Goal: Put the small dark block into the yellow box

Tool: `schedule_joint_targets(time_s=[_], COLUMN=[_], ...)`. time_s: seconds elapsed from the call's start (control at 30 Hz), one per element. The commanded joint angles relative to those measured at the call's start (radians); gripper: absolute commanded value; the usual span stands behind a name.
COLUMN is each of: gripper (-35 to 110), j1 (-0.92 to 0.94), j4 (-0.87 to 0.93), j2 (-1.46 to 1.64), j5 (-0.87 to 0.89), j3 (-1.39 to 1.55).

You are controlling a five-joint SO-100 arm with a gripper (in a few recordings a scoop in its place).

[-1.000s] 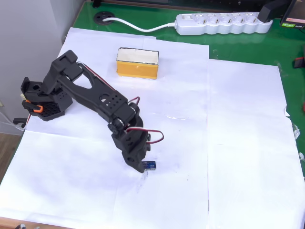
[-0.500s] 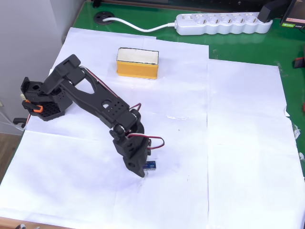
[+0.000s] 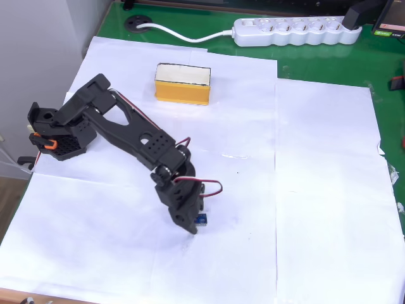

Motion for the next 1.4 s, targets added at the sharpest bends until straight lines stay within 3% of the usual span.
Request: schedule_joint_targets(time_s=[0.0,0.87,1.07,1.37], gripper=[13,0,0,0], j1=[0.006,0.031,-0.031,-0.31], j4=[-0.005,0.02,0.253,0.719], j2=[-0.017,-0.1,-0.287,-0.703], j5=[-0.742,-0.723,-0.566,-0.186], j3=[0.064,-0.044,-0.041,0.041])
